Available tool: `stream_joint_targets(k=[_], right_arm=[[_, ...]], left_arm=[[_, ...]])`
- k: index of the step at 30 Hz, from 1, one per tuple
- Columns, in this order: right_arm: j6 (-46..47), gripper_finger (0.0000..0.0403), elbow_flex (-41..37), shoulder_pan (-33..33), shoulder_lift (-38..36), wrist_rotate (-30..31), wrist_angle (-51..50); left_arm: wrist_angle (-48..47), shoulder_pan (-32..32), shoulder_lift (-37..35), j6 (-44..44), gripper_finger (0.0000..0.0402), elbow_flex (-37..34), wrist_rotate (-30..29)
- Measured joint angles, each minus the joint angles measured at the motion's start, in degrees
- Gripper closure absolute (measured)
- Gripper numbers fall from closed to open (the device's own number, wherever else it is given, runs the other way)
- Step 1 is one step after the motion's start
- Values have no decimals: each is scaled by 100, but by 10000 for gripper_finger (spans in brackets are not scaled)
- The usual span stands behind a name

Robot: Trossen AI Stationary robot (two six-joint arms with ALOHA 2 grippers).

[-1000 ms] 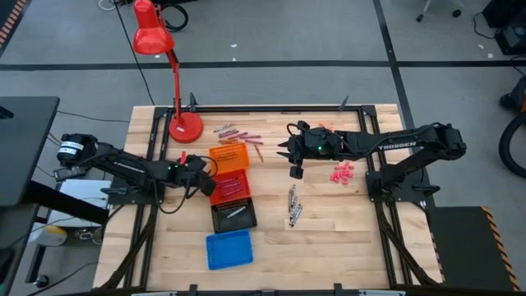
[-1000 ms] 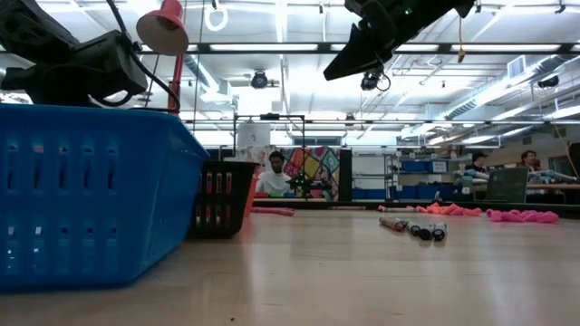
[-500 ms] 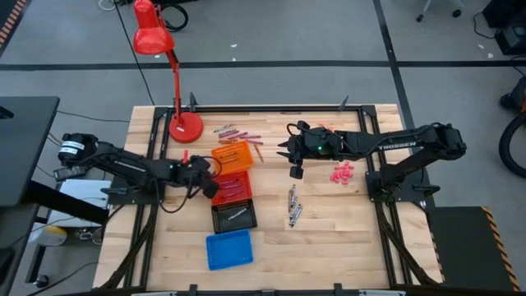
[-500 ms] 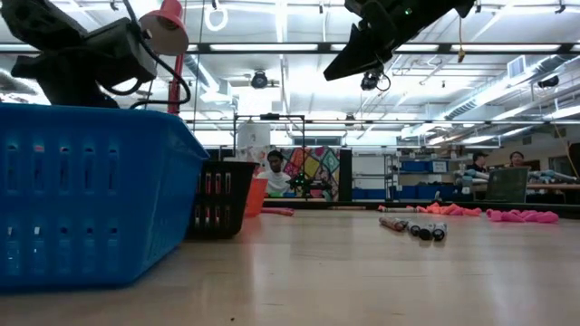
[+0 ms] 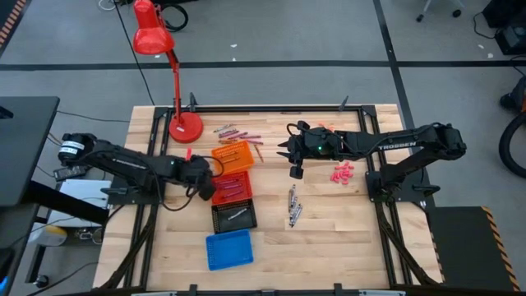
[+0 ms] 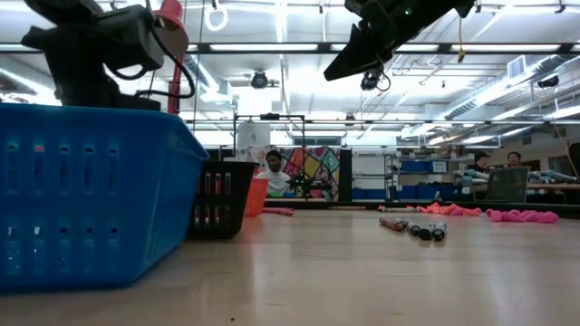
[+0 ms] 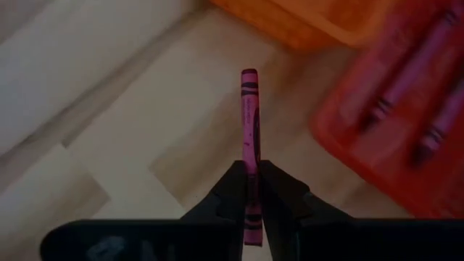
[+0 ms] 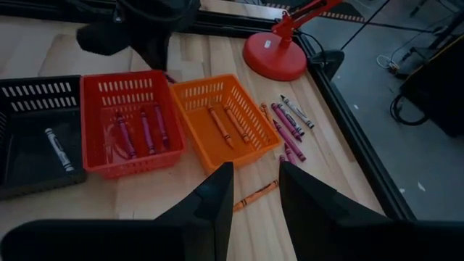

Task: Sort crayons
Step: Put the red crayon into the red basket

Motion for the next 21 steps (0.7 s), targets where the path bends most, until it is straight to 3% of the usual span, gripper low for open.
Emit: stream_joint_targets(k=[4,11,16,21], right_arm=[[-1,287,0,2,0,0,-2],[-1,287,0,2,0,0,-60],[-5,287,0,0,0,0,-94],[-5,287,0,0,0,0,-92]], left_arm=[[-533,-2,0,153,363,393,319],[-1922,-39,-2,132,363,1260,185],[-1741,-327,-2,394,363,1622,-12],[-832,-837,-1,961,363,1641,6]])
